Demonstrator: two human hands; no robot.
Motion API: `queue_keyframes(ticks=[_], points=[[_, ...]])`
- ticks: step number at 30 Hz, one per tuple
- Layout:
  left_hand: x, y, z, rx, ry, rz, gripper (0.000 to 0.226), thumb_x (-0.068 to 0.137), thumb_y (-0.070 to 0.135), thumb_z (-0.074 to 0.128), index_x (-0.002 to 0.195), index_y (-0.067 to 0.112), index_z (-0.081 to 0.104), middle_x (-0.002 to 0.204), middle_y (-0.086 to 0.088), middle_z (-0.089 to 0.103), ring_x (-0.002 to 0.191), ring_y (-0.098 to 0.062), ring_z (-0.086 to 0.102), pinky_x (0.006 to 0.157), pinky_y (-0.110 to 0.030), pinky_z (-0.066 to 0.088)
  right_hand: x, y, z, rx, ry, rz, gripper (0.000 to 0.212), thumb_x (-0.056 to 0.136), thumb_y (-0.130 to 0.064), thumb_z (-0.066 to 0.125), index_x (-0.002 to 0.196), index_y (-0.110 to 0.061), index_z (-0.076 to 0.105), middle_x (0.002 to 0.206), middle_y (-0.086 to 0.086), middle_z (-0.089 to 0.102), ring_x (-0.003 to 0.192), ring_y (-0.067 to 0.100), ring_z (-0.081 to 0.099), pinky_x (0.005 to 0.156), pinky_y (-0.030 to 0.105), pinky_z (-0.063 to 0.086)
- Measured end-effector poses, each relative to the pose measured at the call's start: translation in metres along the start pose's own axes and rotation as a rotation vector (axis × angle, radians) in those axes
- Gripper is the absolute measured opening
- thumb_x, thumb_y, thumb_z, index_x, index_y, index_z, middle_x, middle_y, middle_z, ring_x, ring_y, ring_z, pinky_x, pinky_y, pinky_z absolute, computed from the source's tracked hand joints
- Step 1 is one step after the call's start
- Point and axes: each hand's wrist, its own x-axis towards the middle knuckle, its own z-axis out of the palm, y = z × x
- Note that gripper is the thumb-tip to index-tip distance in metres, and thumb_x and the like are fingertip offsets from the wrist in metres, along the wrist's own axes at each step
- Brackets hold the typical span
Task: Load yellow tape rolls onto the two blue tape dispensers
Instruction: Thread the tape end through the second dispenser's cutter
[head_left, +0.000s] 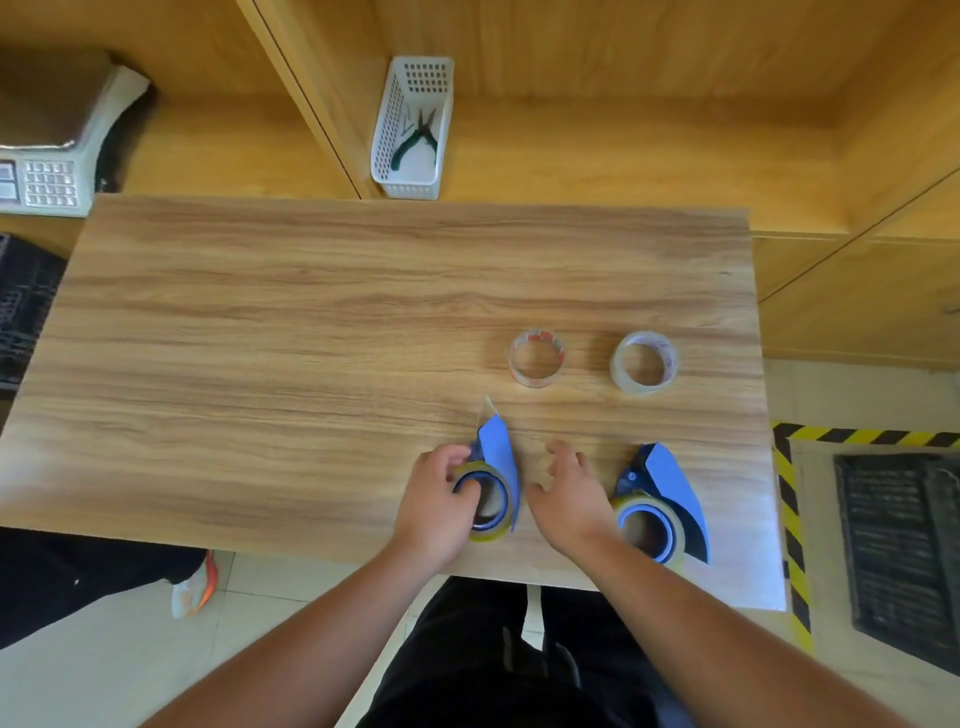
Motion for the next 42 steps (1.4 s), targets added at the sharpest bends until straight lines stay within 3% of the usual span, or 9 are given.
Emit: queue_keyframes(ticks=[4, 7, 11, 15, 18, 24, 31, 38, 42], points=[[-0.015, 0.028, 0.044, 0.045, -0.121, 0.130, 0.035, 0.089, 0.011, 0.065, 0.116, 0.032, 0.061, 0.111, 0.005, 0.059, 0.084, -0.007, 0.060, 0.075, -0.012, 0.043, -0.011, 0.024, -0.048, -0.064, 0.295, -0.160, 0.055, 0.083, -0.014, 0.061, 0.136, -0.018, 0.049, 0.122, 0.007, 0.054, 0.114, 0.029, 0.049, 0.095, 0.045, 0.048], [-0.020, 0.043, 0.079, 0.121, -0.234, 0.145, 0.038, 0.090, 0.019, 0.069, 0.125, 0.027, 0.060, 0.114, 0.008, 0.058, 0.094, -0.006, 0.061, 0.075, -0.007, 0.040, -0.009, 0.058, -0.082, -0.077, 0.415, -0.105, 0.066, 0.077, -0.011, 0.066, 0.140, -0.015, 0.046, 0.122, 0.011, 0.054, 0.114, 0.033, 0.048, 0.100, 0.046, 0.044], [-0.020, 0.053, 0.112, 0.227, -0.285, 0.107, 0.042, 0.091, 0.033, 0.070, 0.130, 0.029, 0.058, 0.121, 0.010, 0.058, 0.098, -0.005, 0.060, 0.071, -0.008, 0.038, -0.010, 0.100, -0.111, 0.027, 0.280, 0.062, 0.081, 0.079, -0.025, 0.069, 0.150, -0.022, 0.031, 0.141, 0.009, 0.043, 0.128, 0.030, 0.042, 0.102, 0.046, 0.046], [-0.014, 0.053, 0.140, 0.323, -0.314, 0.040, 0.064, 0.084, 0.050, 0.075, 0.139, 0.026, 0.053, 0.136, 0.006, 0.055, 0.116, -0.012, 0.058, 0.091, -0.022, 0.041, -0.011, 0.126, -0.119, 0.024, 0.135, 0.125, 0.086, 0.080, -0.036, 0.070, 0.153, -0.025, 0.026, 0.144, 0.009, 0.042, 0.128, 0.030, 0.046, 0.098, 0.044, 0.048], [-0.014, 0.054, 0.156, 0.403, -0.357, 0.029, 0.073, 0.081, 0.052, 0.076, 0.143, 0.025, 0.049, 0.143, 0.004, 0.050, 0.122, -0.017, 0.058, 0.091, -0.025, 0.041, -0.011, 0.135, -0.115, 0.015, 0.033, 0.145, 0.089, 0.076, -0.044, 0.069, 0.152, -0.027, 0.026, 0.142, 0.008, 0.044, 0.126, 0.029, 0.048, 0.098, 0.044, 0.048], [-0.016, 0.053, 0.176, 0.470, -0.310, 0.058, 0.052, 0.084, 0.042, 0.072, 0.132, 0.027, 0.058, 0.130, 0.004, 0.053, 0.104, -0.018, 0.063, 0.084, -0.030, 0.049, -0.004, 0.138, -0.105, -0.036, -0.050, 0.176, 0.085, 0.077, -0.036, 0.070, 0.150, -0.020, 0.030, 0.139, 0.009, 0.044, 0.123, 0.030, 0.048, 0.101, 0.044, 0.048], [-0.018, 0.060, 0.181, 0.445, -0.286, 0.051, 0.029, 0.087, 0.038, 0.065, 0.113, 0.027, 0.066, 0.109, 0.004, 0.063, 0.094, -0.017, 0.061, 0.079, -0.032, 0.051, 0.001, 0.134, -0.104, -0.076, -0.086, 0.153, 0.054, 0.076, -0.025, 0.065, 0.126, -0.019, 0.047, 0.119, 0.005, 0.048, 0.098, 0.028, 0.057, 0.085, 0.046, 0.055], [-0.031, 0.082, 0.173, 0.379, -0.243, 0.043, 0.022, 0.087, 0.029, 0.065, 0.107, 0.021, 0.063, 0.094, 0.008, 0.066, 0.082, -0.018, 0.061, 0.068, -0.031, 0.046, -0.005, 0.124, -0.126, 0.217, -0.054, 0.150, 0.046, 0.077, -0.021, 0.069, 0.114, -0.025, 0.043, 0.102, 0.001, 0.064, 0.075, 0.016, 0.062, 0.057, 0.026, 0.045], [-0.043, 0.104, 0.164, 0.258, -0.244, 0.017, 0.017, 0.088, 0.035, 0.066, 0.098, 0.023, 0.059, 0.089, 0.002, 0.071, 0.074, -0.021, 0.067, 0.064, -0.035, 0.053, -0.010, 0.115, -0.142, 0.344, -0.025, 0.139, 0.043, 0.081, -0.019, 0.066, 0.116, -0.028, 0.041, 0.093, 0.003, 0.070, 0.063, 0.018, 0.061, 0.054, 0.033, 0.048]])
